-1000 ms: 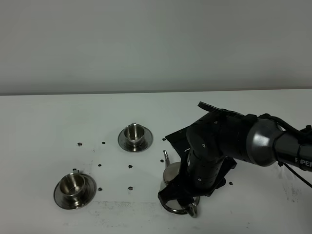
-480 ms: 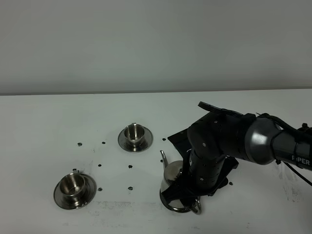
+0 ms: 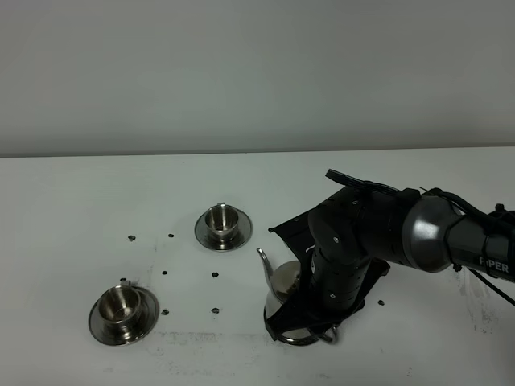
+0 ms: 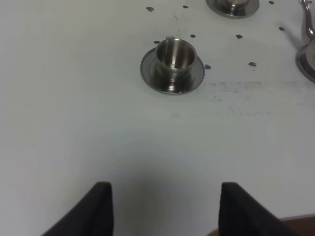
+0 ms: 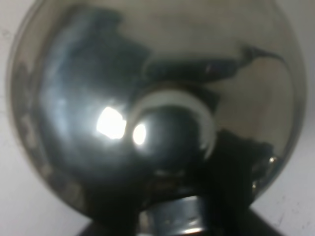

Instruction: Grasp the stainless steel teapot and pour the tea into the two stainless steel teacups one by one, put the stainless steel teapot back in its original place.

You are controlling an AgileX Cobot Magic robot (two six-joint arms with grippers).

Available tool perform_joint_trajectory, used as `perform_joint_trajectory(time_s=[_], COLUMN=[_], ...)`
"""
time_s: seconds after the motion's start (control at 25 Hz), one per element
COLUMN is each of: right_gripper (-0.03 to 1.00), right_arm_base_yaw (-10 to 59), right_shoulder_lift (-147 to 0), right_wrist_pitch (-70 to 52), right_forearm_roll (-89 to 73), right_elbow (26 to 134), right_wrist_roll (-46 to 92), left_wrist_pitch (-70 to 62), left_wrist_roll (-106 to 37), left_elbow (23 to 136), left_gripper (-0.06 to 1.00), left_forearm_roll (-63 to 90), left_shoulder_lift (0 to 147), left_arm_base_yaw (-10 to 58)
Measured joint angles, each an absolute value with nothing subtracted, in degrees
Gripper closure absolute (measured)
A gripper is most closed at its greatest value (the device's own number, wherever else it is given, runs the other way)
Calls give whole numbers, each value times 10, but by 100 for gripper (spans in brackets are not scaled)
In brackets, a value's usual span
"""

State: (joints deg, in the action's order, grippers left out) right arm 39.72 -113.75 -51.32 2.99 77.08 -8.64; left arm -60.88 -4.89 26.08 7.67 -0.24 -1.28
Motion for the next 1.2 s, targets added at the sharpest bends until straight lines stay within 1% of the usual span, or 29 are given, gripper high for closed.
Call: perform_joint_trajectory(time_s=[0.04, 0.6, 1.2], right_gripper=[79, 78, 78], right_arm_base_yaw=[397, 397, 397], right_shoulder_lift=[-1138, -1136, -1069], right_wrist_pitch=[-512, -511, -530], right_forearm_roll=[29, 9, 26], right_elbow=[771, 771, 771], right_wrist_roll=[-80, -37, -24], left_wrist_pitch=[-609, -609, -609], left_wrist_roll=[-49, -49, -49], left_elbow=[261, 261, 261], left_gripper=[44, 44, 44], left_forearm_roll=[77, 77, 77], left_shoulder_lift=[-2, -2, -2], left_arm_base_yaw=[-13, -13, -13])
